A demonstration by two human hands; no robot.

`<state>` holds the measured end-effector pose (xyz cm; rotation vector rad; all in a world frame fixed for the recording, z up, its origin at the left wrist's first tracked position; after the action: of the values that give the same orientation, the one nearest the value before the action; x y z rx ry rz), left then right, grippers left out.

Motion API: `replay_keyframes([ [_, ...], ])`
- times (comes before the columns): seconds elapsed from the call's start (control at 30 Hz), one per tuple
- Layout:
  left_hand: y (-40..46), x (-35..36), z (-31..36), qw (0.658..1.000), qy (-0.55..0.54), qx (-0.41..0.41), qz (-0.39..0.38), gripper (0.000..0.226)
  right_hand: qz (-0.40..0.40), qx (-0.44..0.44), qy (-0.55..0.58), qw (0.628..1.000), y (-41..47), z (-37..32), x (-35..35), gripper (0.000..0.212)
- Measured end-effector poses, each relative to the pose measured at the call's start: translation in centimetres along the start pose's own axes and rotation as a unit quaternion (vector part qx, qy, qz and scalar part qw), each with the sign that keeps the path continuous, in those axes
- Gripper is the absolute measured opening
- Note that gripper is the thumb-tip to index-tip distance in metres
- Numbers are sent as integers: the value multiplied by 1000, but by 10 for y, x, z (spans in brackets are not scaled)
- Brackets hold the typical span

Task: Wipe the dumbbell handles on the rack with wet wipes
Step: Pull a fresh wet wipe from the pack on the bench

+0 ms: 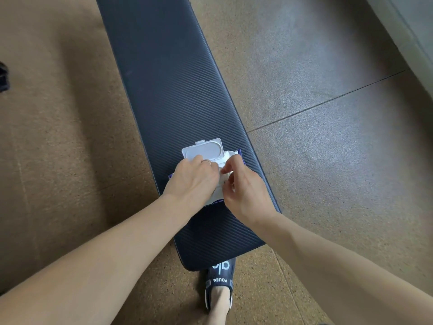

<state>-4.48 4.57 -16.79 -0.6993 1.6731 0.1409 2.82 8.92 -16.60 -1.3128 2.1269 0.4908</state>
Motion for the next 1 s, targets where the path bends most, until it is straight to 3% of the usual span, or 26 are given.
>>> replay_keyframes([
  [0.07, 1, -4, 0, 1000, -30, 7, 4, 2, -1, 5, 1, 1000, 0, 0, -1, 26],
  [0.27, -1, -17, -19, 984, -164, 26, 58, 31, -5, 5, -4, 1000, -1, -3, -3, 24],
  [0.57, -12, -11, -37, 942, -333, 24, 16, 8, -26, -52, -49, 997, 8, -8, 6, 23],
  [0.7, -17, -19, -51, 909, -417, -23, 8, 8, -26, -53, -56, 997, 12, -5, 7, 18],
  [0.87, -25, -33, -51, 904, -426, -16, 19, 9, -10, -50, -64, 997, 14, -11, -2, 14],
  [1.0, -19, -19, -75, 885, -456, -98, -6, 7, 29, -14, -35, 999, 13, -12, -21, 14],
])
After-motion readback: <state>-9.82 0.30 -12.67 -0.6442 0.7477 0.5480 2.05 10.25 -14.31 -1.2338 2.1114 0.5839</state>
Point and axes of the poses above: each hand's wrist, its own y-axis towards the middle knuckle, its own x-axis out of the palm, z = x × y, the point moved 10 cm from there along y, towards the middle knuckle, and after that the axes turned 15 degrees about -x, right-handed, at the moved point
